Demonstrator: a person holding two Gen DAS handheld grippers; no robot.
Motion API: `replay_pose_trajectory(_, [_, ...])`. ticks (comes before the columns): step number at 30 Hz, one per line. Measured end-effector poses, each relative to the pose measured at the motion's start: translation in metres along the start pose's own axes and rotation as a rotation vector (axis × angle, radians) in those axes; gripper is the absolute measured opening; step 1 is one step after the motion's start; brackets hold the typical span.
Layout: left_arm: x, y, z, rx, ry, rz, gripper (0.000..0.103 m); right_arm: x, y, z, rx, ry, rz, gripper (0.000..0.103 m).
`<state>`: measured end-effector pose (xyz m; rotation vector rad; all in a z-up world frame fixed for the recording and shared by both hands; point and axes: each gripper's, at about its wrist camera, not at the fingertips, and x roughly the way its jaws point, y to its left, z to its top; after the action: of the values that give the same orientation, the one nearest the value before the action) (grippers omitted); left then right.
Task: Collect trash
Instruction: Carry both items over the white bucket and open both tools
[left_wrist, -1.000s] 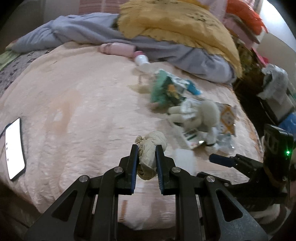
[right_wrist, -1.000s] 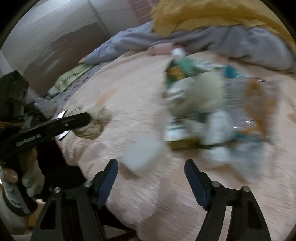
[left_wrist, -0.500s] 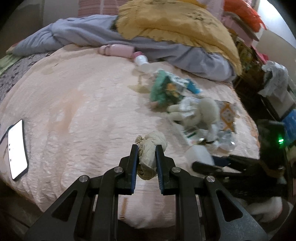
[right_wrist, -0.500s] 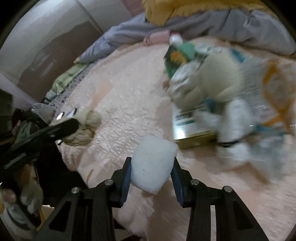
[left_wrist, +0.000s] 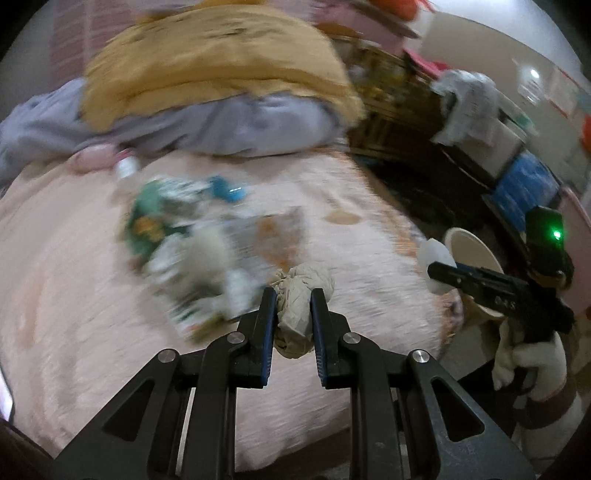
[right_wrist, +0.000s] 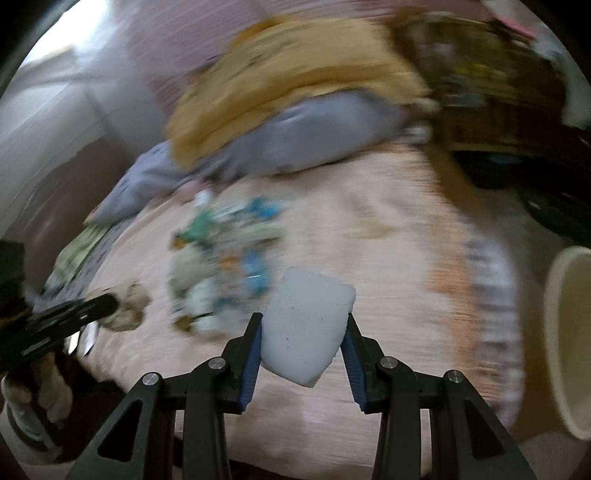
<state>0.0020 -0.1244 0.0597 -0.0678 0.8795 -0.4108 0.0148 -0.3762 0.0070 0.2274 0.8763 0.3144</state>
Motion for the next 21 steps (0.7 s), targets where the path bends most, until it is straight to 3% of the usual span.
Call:
replay_pose_trajectory(12, [0.091, -0.185, 0.049, 0.219, 0.072, -0.245, 0.016, -0.081, -0.2, -0.025, 0.301, -0.055, -0.292, 0.04])
replay_pose_trajectory(18, [0.147, -0.261, 0.063, 0.254, 0.109, -0.356, 0.016, -0.091, -0.271, -0.036, 0.45, -0.065, -0.339, 0.042])
replay_pose_trajectory(21, [0.169, -0.282, 0.064, 0.238, 0.131, -0.422, 0.022, -0.095, -0.292, -0.04, 0.512, -0.095, -0.333, 0.054])
